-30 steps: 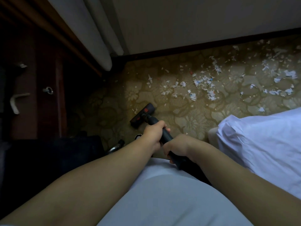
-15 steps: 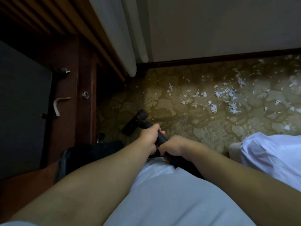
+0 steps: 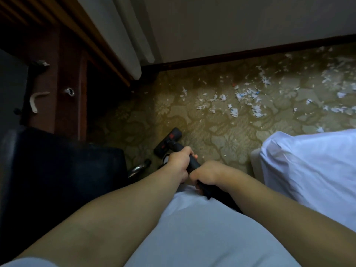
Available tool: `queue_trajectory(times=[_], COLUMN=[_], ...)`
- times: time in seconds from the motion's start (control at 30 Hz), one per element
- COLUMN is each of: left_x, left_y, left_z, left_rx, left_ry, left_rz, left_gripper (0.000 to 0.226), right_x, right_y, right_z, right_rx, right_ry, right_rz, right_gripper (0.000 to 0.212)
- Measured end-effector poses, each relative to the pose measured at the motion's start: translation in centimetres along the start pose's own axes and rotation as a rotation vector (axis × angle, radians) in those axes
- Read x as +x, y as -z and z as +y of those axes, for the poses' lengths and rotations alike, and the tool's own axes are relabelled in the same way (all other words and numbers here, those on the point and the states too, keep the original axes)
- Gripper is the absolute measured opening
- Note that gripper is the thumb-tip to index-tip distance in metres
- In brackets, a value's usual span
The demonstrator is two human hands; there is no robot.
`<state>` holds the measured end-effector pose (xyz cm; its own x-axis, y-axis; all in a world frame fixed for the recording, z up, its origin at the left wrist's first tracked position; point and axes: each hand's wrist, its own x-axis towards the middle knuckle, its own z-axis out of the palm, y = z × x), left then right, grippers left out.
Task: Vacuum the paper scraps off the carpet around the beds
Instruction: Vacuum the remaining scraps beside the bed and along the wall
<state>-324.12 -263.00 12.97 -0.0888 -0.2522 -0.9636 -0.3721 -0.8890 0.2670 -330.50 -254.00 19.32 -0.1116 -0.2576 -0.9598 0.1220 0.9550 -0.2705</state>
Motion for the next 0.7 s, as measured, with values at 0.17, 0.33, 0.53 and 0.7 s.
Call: queue_trajectory(times=[0.17, 0.33, 0.53, 0.7], left_x=[-2.8, -5.3, -7.4, -9.2], left_y=[-6.8, -12.9, -18.3, -20.2], left_z=[-7.6, -14.0, -20.8, -23.6], left_rx=[0.12, 0.283, 0.457, 0.542], left_ry=[-0.014, 0.014, 0.099, 0.124], left_rz=[-0.068, -0.159, -0.324, -0.386], left_gripper=[0.006, 0.006, 0.01, 0.017], right_x=[-3.4, -7.3, -10.1, -12.1], right_y=[3.6, 6.3, 8.2, 8.2], right_z=[9.9, 17.9, 26.1, 29.7], right_rx=[0.135, 0.284, 0.43, 0.535], right_ry=[-0.028, -0.084, -0.134, -0.139], right_rz=[0.042, 0.091, 0.176, 0.226], right_gripper=[0.013, 0.013, 0.013, 0.013])
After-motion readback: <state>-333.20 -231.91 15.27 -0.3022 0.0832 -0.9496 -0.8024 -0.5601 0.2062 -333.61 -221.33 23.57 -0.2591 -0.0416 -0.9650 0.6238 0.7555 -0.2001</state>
